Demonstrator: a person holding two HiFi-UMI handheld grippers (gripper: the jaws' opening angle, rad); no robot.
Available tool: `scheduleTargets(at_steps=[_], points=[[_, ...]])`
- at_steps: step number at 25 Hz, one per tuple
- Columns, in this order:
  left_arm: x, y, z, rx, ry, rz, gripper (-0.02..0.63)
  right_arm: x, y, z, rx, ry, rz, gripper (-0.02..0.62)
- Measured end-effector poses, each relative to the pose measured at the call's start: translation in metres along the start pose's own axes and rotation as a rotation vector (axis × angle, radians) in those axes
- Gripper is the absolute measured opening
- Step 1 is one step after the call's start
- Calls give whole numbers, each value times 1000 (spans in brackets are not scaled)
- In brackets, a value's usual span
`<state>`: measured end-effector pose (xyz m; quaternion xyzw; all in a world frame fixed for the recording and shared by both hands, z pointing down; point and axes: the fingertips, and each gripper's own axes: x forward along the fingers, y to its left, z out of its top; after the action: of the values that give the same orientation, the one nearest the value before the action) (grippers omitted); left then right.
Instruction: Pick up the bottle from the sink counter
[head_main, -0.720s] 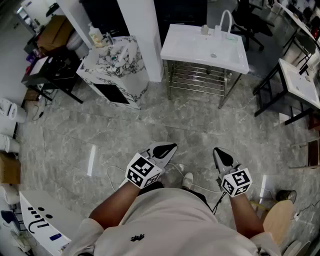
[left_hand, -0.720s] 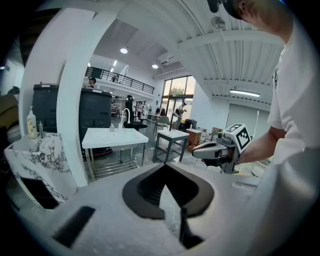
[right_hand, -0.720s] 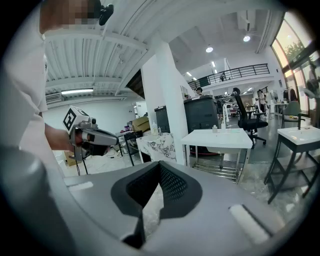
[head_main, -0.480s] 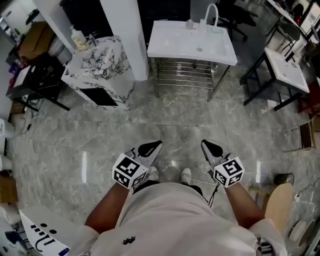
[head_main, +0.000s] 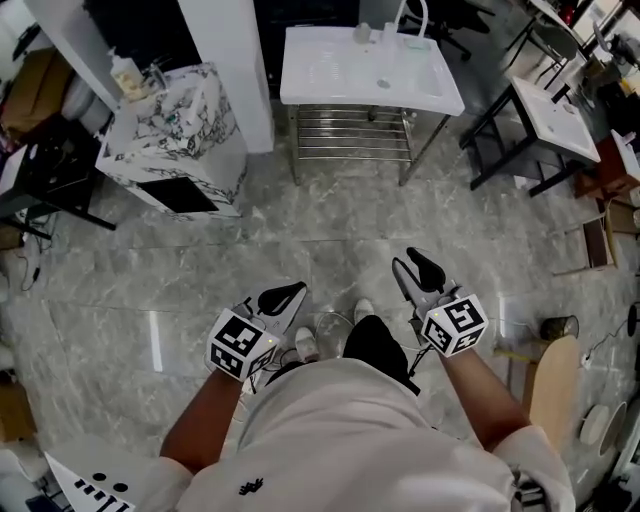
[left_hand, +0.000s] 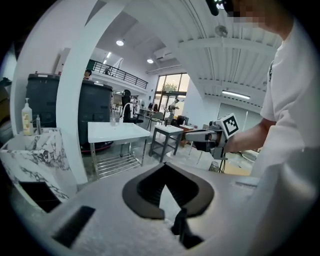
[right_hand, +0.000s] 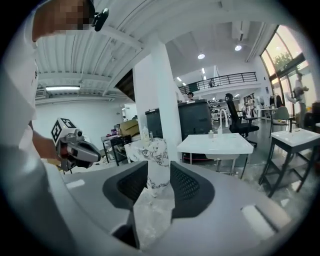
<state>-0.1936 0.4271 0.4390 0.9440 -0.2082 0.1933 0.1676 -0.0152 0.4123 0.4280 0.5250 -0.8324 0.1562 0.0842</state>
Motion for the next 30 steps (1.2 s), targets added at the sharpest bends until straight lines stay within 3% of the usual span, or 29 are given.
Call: scheduleTargets(at_steps=[4,11,17,21,30], points=[[24,19,13,-9,-13,-20,6,20,-34,7,15,-5,-54,195],[98,57,65,-46,-27,-3,6,75,-123,35,1,-18,-21,198],[177,79,126,33,6,17,8,119,-206,73,-34,-39,14,195],[221,96,154,26,-8,12,7,147,-255,81,-39,-37,15,193],[260,142,183,-10,-4,-11,6,218,-311,109,-21,-64,5,235]])
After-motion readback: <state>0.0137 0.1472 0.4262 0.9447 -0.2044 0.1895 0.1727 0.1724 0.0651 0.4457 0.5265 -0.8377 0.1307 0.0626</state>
